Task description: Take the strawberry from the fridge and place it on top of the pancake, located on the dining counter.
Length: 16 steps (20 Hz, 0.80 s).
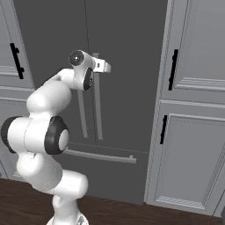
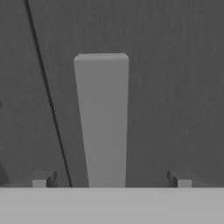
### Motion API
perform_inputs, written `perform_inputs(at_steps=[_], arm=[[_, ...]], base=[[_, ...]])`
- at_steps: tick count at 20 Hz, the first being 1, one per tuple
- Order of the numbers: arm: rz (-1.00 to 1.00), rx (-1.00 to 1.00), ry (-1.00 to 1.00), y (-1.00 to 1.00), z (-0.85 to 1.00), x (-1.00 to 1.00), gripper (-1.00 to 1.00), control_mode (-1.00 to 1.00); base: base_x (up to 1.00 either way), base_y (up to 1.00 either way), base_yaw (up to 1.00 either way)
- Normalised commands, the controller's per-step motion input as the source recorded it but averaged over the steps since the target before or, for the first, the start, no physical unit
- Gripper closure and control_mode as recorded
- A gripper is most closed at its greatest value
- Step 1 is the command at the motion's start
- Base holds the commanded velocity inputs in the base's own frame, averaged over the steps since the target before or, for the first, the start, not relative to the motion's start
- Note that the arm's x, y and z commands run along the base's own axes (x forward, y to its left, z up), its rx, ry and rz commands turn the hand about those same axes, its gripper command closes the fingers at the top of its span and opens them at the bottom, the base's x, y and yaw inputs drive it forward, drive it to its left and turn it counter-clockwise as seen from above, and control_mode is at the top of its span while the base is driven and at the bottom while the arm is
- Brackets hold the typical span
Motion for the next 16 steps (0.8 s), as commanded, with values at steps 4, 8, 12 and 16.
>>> perform_inputs(at_steps=[4, 8, 12, 16], arm=[[0.05, 0.00, 0.00, -0.13, 0.00, 0.50, -1.00, -1.00], [0.03, 0.00, 0.00, -0.02, 0.00, 0.56, -1.00, -1.00], [0.01, 0.00, 0.00, 0.00, -0.02, 0.43, 1.00, -1.00], [0.00, 0.00, 0.03, -0.01, -0.01, -0.01, 1.00, -1.00]], base=[[0.00, 0.00, 0.00], [0.00, 0.00, 0.00], [0.00, 0.00, 0.00], [0.00, 0.00, 0.00]])
